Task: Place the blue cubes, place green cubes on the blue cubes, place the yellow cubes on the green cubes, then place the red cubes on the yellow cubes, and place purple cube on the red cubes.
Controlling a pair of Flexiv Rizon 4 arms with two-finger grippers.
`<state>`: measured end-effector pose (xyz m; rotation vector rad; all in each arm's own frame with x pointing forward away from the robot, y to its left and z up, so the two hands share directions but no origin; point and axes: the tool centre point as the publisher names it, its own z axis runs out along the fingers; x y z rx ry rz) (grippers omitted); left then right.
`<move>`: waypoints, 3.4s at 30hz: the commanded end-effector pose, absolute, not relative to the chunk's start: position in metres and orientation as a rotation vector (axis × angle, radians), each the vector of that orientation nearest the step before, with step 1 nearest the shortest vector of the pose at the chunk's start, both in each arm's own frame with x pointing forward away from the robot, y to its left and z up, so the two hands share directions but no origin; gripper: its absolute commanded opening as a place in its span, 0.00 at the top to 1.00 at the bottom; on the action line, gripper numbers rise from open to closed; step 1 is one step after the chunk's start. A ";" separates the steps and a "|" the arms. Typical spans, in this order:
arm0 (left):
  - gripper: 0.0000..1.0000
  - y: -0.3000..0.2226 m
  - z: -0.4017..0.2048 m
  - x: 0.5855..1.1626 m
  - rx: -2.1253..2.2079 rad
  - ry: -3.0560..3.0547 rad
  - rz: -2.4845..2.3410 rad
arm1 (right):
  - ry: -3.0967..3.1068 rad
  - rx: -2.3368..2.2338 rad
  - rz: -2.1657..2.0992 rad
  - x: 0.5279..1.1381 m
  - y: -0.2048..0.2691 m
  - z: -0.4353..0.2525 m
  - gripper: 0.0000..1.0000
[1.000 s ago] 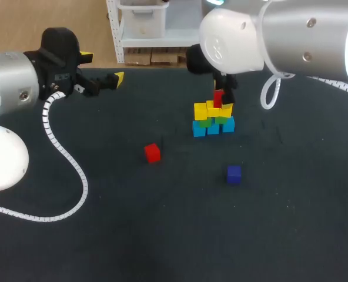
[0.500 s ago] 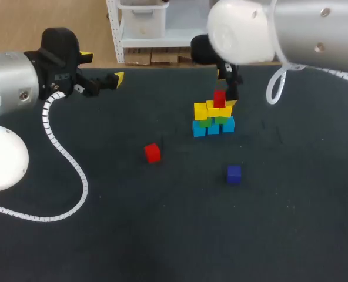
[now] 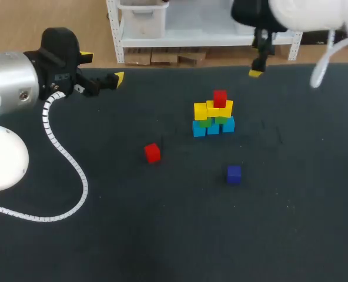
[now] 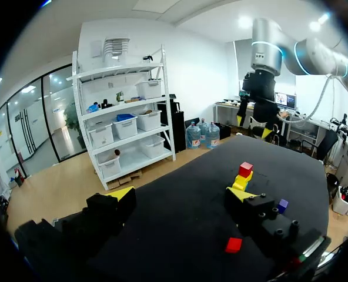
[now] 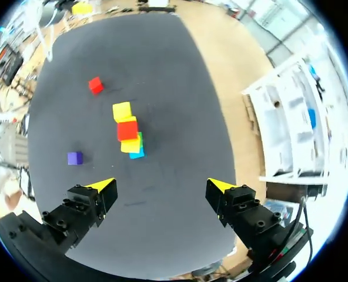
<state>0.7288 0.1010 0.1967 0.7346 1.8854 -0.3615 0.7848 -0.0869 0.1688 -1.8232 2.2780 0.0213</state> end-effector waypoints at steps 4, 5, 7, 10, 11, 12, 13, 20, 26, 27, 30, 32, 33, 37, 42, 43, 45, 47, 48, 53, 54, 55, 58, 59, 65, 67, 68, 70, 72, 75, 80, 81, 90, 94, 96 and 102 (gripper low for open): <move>0.00 0.104 0.196 0.729 0.739 1.877 -0.371 | 2.182 -1.566 0.077 0.778 -0.116 0.178 0.00; 0.00 0.104 0.196 0.729 0.739 1.877 -0.371 | 2.181 -1.539 0.078 0.778 -0.118 0.179 0.00; 0.00 0.104 0.196 0.729 0.739 1.877 -0.371 | 2.181 -1.489 0.093 0.780 -0.123 0.181 0.00; 0.00 0.104 0.196 0.729 0.739 1.877 -0.371 | 2.188 -1.437 0.096 0.781 -0.132 0.182 0.00; 0.00 0.104 0.196 0.729 0.739 1.877 -0.371 | 2.189 -1.416 0.097 0.780 -0.135 0.183 0.00; 0.00 0.104 0.196 0.729 0.739 1.877 -0.371 | 2.194 -1.389 0.097 0.781 -0.138 0.184 0.00; 0.00 0.104 0.196 0.729 0.739 1.877 -0.371 | 2.200 -1.370 0.091 0.780 -0.142 0.185 0.00; 0.00 0.104 0.196 0.729 0.739 1.877 -0.371 | 2.245 -1.247 0.086 0.776 -0.168 0.181 0.00; 0.00 0.104 0.196 0.729 0.739 1.877 -0.371 | 2.271 -1.118 0.077 0.772 -0.192 0.180 0.00; 0.00 0.104 0.196 0.729 0.739 1.877 -0.371 | 2.266 -1.089 0.090 0.771 -0.195 0.180 0.00; 0.00 0.104 0.196 0.729 0.739 1.877 -0.371 | 2.258 -1.034 0.110 0.769 -0.204 0.179 0.00; 0.00 0.104 0.196 0.729 0.739 1.877 -0.371 | 2.259 -1.008 0.107 0.769 -0.208 0.179 0.00; 0.00 0.104 0.196 0.729 0.739 1.877 -0.371 | 2.262 -0.994 0.104 0.769 -0.211 0.179 0.00; 0.00 0.104 0.196 0.729 0.739 1.877 -0.371 | 2.268 -0.927 0.095 0.767 -0.223 0.178 0.00; 0.00 0.104 0.196 0.729 0.739 1.877 -0.371 | 2.259 -0.865 0.117 0.765 -0.234 0.177 0.00; 0.00 0.104 0.196 0.729 0.739 1.877 -0.371 | 2.256 -0.858 0.130 0.765 -0.235 0.177 0.00; 0.00 0.104 0.196 0.729 0.739 1.877 -0.371 | 2.262 -0.845 0.116 0.764 -0.239 0.176 0.00; 0.00 0.104 0.196 0.729 0.739 1.877 -0.371 | 2.260 -0.829 0.126 0.763 -0.241 0.176 0.00; 0.00 0.104 0.196 0.729 0.739 1.877 -0.371 | 2.260 -0.821 0.128 0.762 -0.243 0.176 0.00; 0.00 0.104 0.196 0.729 0.739 1.877 -0.371 | 2.264 -0.798 0.125 0.761 -0.248 0.175 0.00; 0.00 0.104 0.196 0.729 0.739 1.877 -0.371 | 2.265 -0.797 0.125 0.761 -0.248 0.175 0.00; 0.00 0.104 0.196 0.729 0.739 1.877 -0.371 | 2.266 -0.797 0.126 0.761 -0.248 0.175 0.00; 0.00 0.104 0.196 0.729 0.739 1.877 -0.371 | 2.262 -0.806 0.142 0.760 -0.245 0.175 0.00; 0.00 0.104 0.196 0.729 0.739 1.877 -0.371 | 2.262 -0.806 0.142 0.760 -0.245 0.175 0.00; 0.00 0.104 0.196 0.729 0.739 1.877 -0.371 | 2.262 -0.806 0.142 0.760 -0.245 0.175 0.00; 0.00 0.104 0.196 0.729 0.739 1.877 -0.371 | 2.262 -0.806 0.142 0.760 -0.245 0.175 0.00; 0.00 0.104 0.196 0.729 0.739 1.877 -0.371 | 2.262 -0.806 0.142 0.760 -0.245 0.175 0.00; 0.00 0.104 0.196 0.729 0.739 1.877 -0.371 | 2.262 -0.806 0.142 0.760 -0.245 0.175 0.00; 0.00 0.104 0.196 0.729 0.739 1.877 -0.371 | 2.262 -0.806 0.142 0.760 -0.245 0.175 0.00; 0.00 0.104 0.196 0.729 0.739 1.877 -0.371 | 2.262 -0.806 0.142 0.760 -0.245 0.175 0.00; 0.00 0.104 0.196 0.729 0.739 1.877 -0.371 | 2.262 -0.806 0.142 0.760 -0.245 0.175 0.00; 0.00 0.104 0.196 0.729 0.739 1.877 -0.371 | 2.262 -0.806 0.142 0.760 -0.245 0.175 0.00; 0.00 0.088 0.231 0.713 0.868 1.897 -0.330 | 2.262 -0.806 0.142 0.760 -0.245 0.175 0.00; 0.00 0.071 0.234 0.700 0.972 1.955 -0.303 | 2.262 -0.806 0.142 0.760 -0.245 0.175 0.00; 0.00 0.064 0.229 0.695 1.017 1.981 -0.274 | 2.262 -0.806 0.142 0.760 -0.245 0.175 0.00; 0.00 0.044 0.194 0.680 1.255 2.080 -0.225 | 2.262 -0.806 0.142 0.760 -0.245 0.175 0.00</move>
